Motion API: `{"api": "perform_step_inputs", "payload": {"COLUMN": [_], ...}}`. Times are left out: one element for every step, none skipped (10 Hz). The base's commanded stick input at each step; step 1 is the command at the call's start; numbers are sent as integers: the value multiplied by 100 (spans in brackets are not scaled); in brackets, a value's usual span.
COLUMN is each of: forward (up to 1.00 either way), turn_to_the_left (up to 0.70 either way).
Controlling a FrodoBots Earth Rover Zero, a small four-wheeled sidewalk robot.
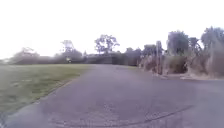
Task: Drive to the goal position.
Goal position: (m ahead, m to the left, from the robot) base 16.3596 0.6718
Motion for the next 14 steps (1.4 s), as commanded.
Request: {"api": "perform_step_inputs", "payload": {"forward": [70,70,70,70,70,70,70,70,70,70,70,70,70,70], "turn_to_the_left": [0,0,0,0,0,0,0,0,0,0,0,0,0,0]}}
